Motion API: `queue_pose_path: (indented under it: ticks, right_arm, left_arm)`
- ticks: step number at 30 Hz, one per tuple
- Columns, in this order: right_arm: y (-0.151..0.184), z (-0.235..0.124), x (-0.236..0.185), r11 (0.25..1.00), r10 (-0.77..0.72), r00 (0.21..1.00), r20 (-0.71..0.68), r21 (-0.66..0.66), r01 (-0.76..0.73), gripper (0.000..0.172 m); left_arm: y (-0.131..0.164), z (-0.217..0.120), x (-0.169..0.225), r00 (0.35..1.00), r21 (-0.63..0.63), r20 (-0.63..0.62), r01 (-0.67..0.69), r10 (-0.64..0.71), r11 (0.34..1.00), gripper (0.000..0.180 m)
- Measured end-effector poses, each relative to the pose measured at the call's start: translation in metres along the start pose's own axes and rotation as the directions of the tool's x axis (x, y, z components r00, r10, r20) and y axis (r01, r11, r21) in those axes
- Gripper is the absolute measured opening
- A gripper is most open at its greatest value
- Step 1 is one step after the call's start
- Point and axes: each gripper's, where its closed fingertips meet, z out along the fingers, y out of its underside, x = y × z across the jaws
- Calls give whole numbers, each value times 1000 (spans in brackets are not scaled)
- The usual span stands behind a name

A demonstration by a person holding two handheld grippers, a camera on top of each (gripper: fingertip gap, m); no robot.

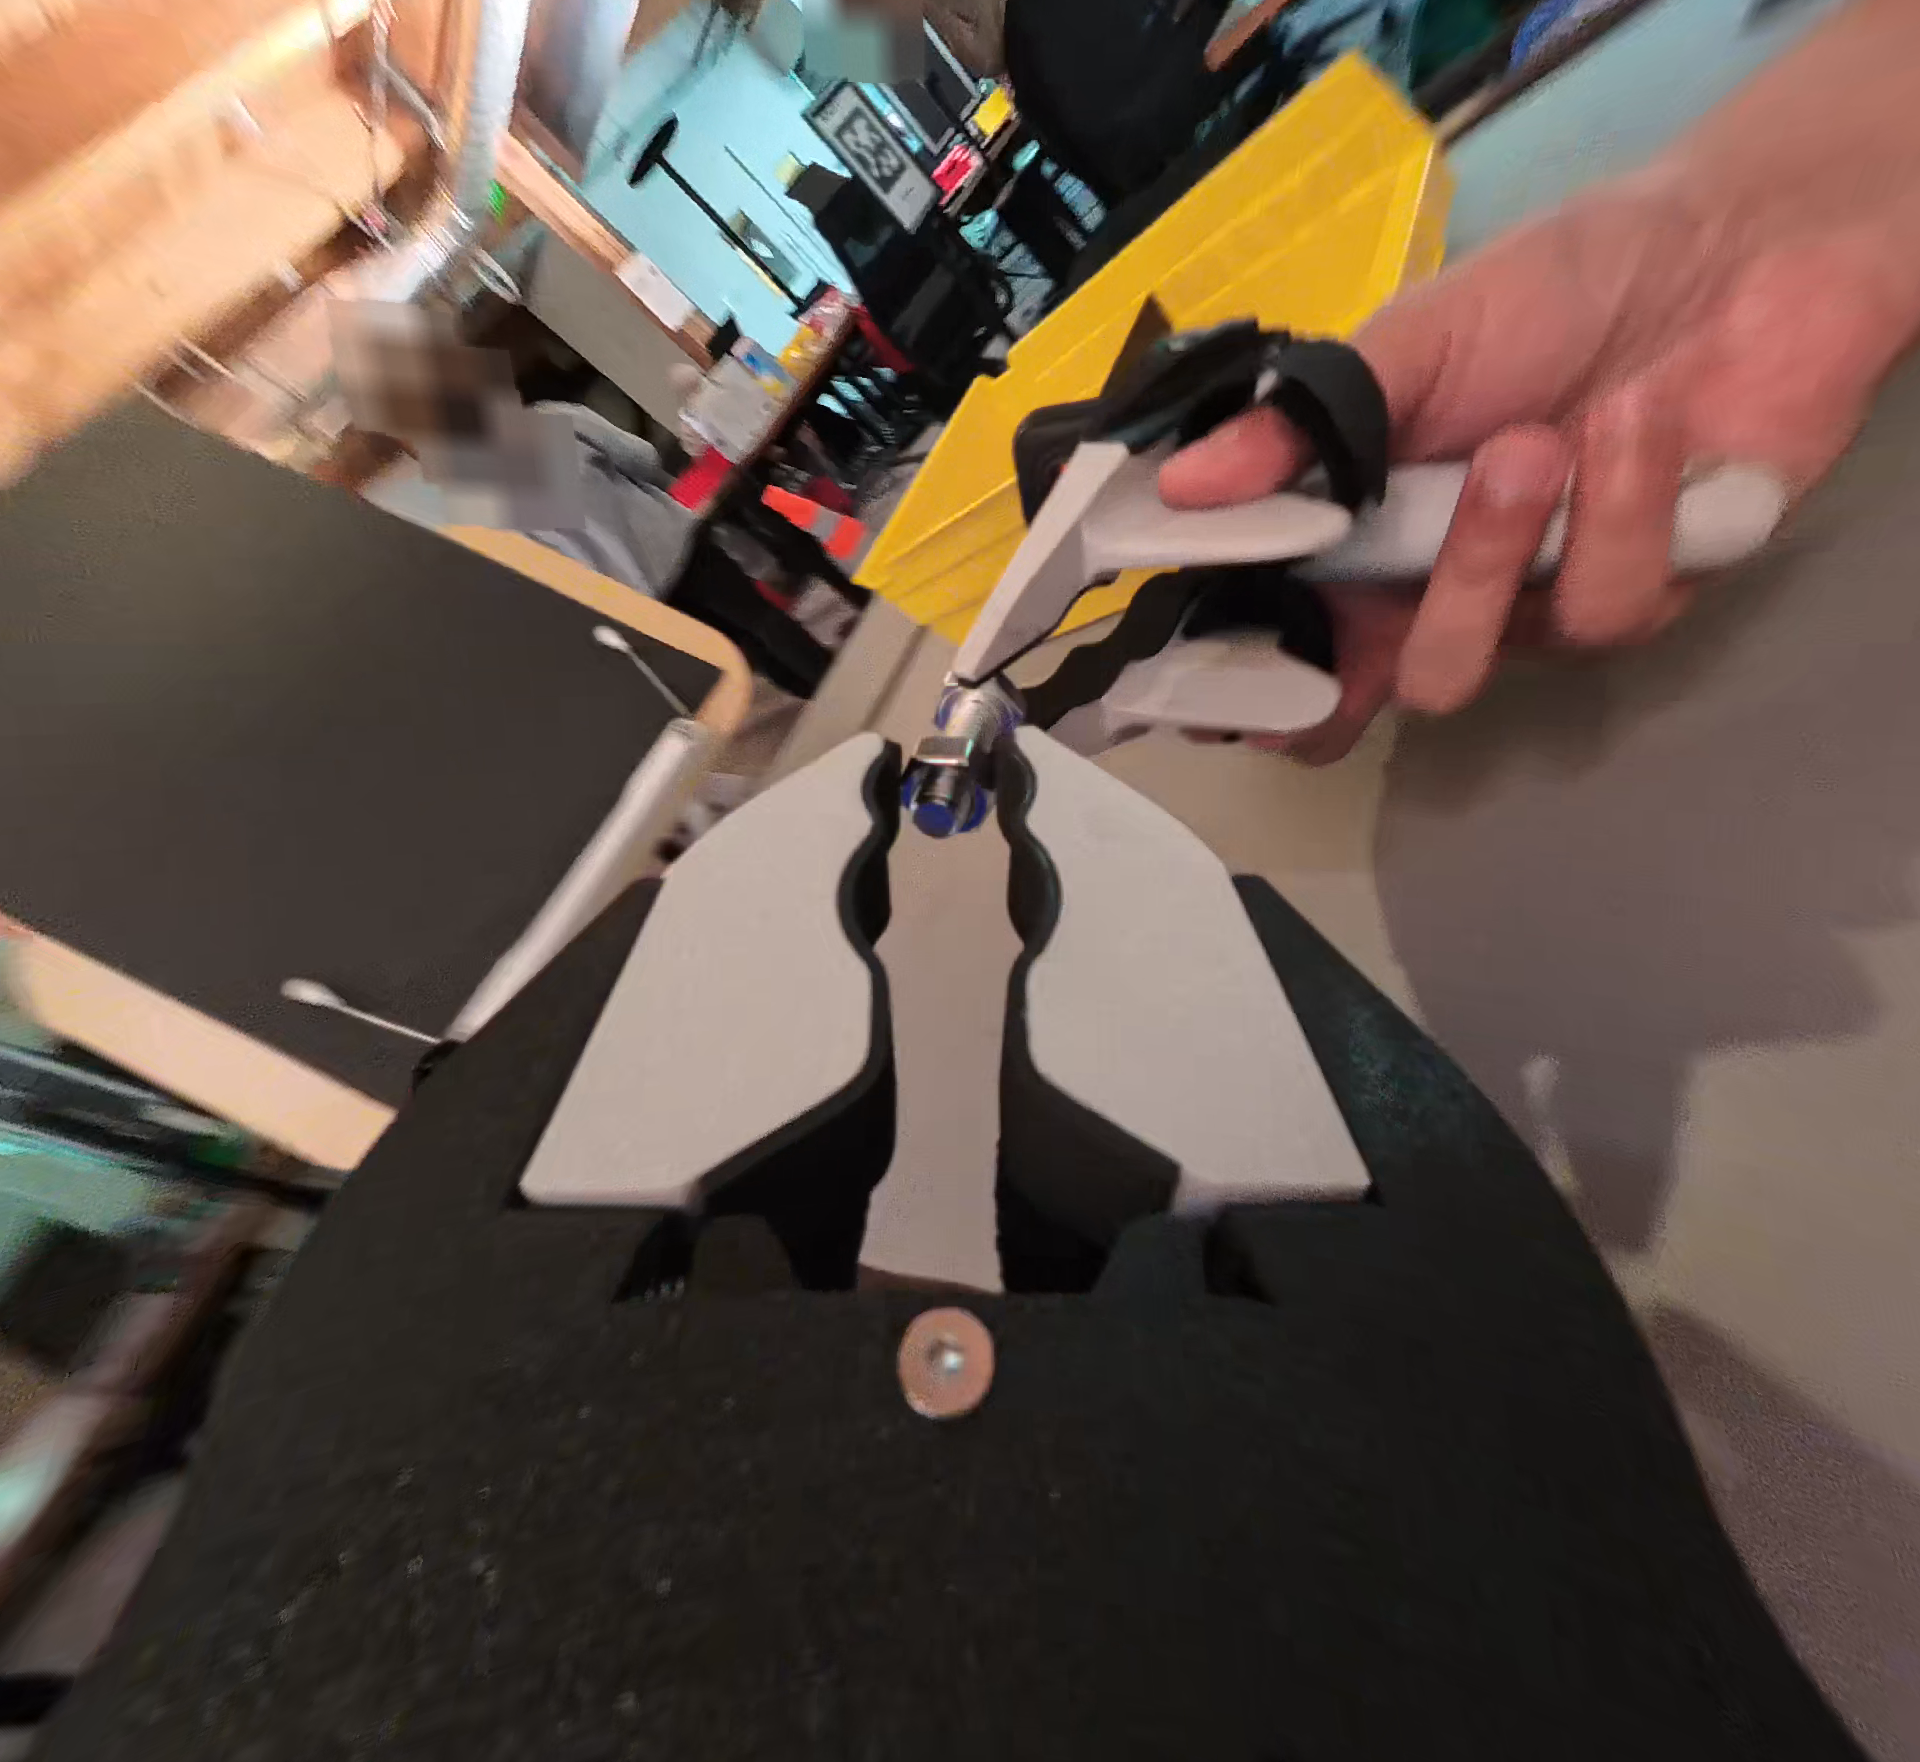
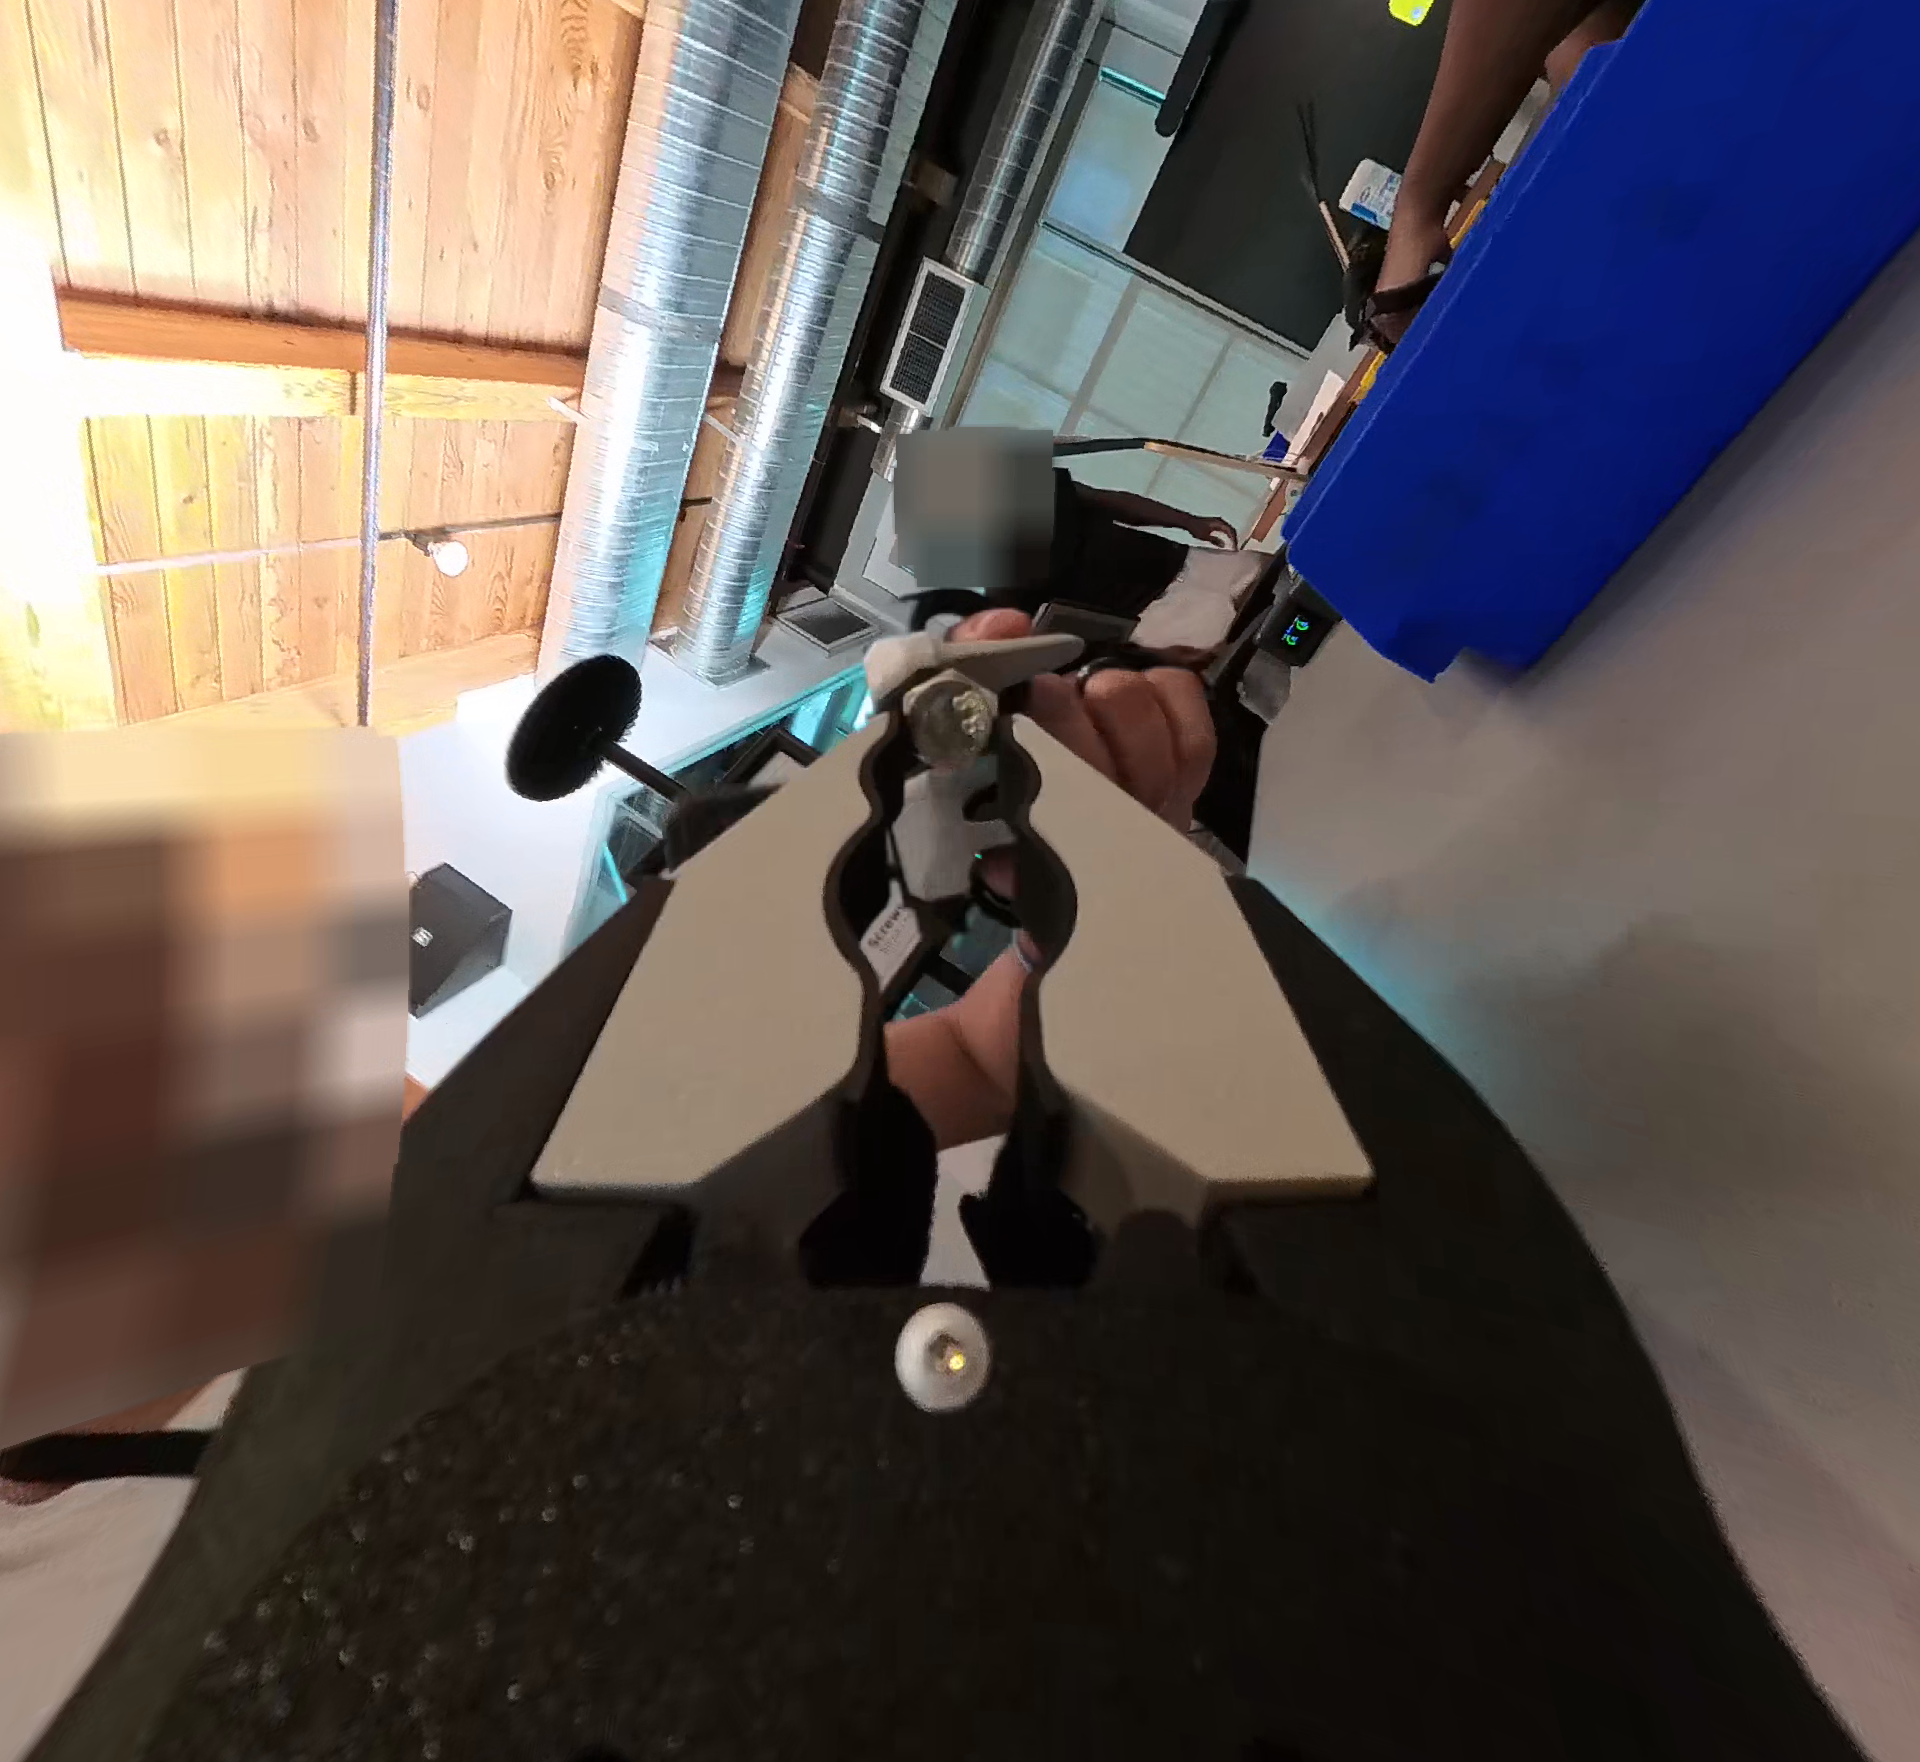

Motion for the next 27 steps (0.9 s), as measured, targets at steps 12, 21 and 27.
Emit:
queue_pose_path:
  ticks: [12,21,27]
  right_arm:
    - [7,0,-10,814,-575,807,-135,-195,547,16]
    - [-8,-6,-5,945,-327,935,-139,-67,321,16]
    - [7,-3,0,995,-33,999,-35,-97,30,16]
  left_arm:
    - [-11,-1,-10,-4,-200,-442,975,-897,94,14]
    - [18,-1,2,799,-104,-277,528,-534,843,55]
    - [16,-5,11,989,-111,-148,-16,-1,994,30]
